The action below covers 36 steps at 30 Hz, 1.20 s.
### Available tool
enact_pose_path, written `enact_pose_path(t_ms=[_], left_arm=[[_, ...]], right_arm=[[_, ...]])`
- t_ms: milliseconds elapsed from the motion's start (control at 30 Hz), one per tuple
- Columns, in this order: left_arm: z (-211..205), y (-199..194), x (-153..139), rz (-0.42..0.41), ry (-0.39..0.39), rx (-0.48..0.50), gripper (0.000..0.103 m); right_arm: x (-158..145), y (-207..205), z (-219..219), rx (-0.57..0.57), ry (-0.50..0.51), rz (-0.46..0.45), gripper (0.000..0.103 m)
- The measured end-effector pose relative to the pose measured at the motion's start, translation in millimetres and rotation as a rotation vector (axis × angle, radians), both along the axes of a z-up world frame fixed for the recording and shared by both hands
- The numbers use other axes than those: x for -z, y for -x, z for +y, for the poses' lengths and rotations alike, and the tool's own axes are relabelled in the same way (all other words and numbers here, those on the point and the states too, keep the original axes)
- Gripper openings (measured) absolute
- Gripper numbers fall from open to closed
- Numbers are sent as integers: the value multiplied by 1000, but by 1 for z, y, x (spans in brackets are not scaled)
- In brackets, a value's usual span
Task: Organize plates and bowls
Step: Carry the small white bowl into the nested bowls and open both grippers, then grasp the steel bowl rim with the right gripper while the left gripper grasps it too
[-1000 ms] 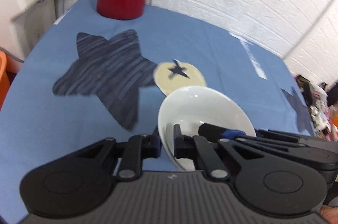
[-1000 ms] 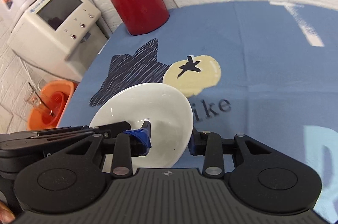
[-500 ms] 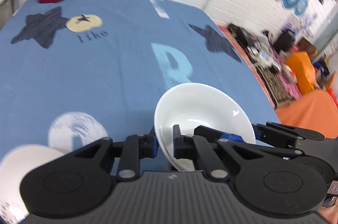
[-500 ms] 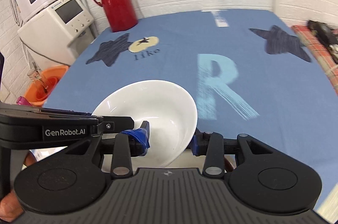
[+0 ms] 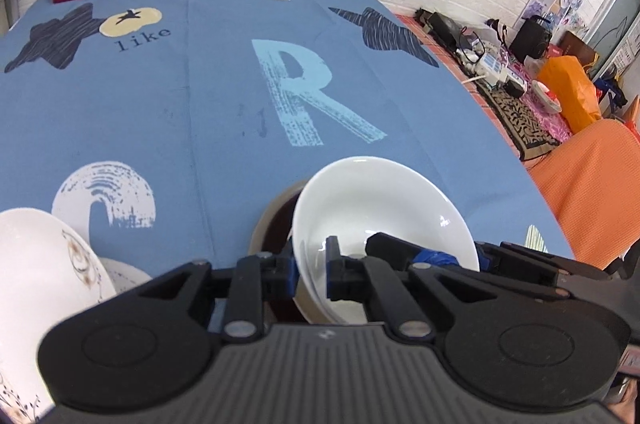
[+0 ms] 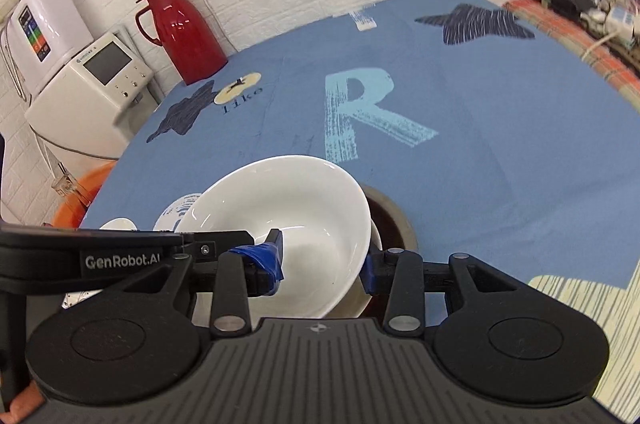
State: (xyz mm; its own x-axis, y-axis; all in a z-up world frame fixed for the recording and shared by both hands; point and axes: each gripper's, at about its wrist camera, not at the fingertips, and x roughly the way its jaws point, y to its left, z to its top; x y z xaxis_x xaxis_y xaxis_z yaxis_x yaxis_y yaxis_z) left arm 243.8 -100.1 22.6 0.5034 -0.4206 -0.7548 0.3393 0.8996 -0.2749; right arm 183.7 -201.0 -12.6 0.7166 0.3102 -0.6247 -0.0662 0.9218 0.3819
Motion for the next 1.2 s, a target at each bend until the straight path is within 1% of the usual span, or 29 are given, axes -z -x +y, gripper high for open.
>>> enact_pose_path(t_ms=[100,167,267,333,367,433,500,533,633,733,833,933,1067,1133,1200], left_arm=[[1,-2,3,12,19,2,1],[1,-3,3,13,19,14,4],[7,-5,5,33,54,25,13],[12,-6,5,52,86,30,23],[12,-4,3,45,89,37,26],[12,0,-1,28,89,48,41],[12,6,-9,-10,82,60,51],[13,9,-14,-33,73,59,52],[22,15,-26,-58,107,70,52],[34,22,-35,-95,111,36,53],[44,30,-38,-129,88,7,53],[50,39,-35,-152,52,-12,54],[64,43,-31,-146,36,-39,54],[74,44,-29,-138,40,-61,54],[79,44,-27,-137,25,-76,55]], right_arm=[[-2,-5,-4,-21,-2,30,24],[-3,-8,-7,-38,-13,59,23],[-6,-9,-9,-45,-22,87,22],[-11,-6,-9,-43,-10,74,22],[-15,-6,-12,-34,-13,62,23],[-21,-5,-13,-13,12,49,25],[-27,-4,-13,-11,47,35,25],[-29,-2,-14,-7,38,26,25],[-37,1,-17,3,18,3,25],[-42,12,-21,37,9,-40,25],[-38,26,-26,71,-27,-64,25],[-26,38,-28,99,-29,-47,25],[-16,55,-32,135,-33,-33,25],[-14,66,-37,161,-52,-46,26],[-13,73,-39,208,-61,-61,26]])
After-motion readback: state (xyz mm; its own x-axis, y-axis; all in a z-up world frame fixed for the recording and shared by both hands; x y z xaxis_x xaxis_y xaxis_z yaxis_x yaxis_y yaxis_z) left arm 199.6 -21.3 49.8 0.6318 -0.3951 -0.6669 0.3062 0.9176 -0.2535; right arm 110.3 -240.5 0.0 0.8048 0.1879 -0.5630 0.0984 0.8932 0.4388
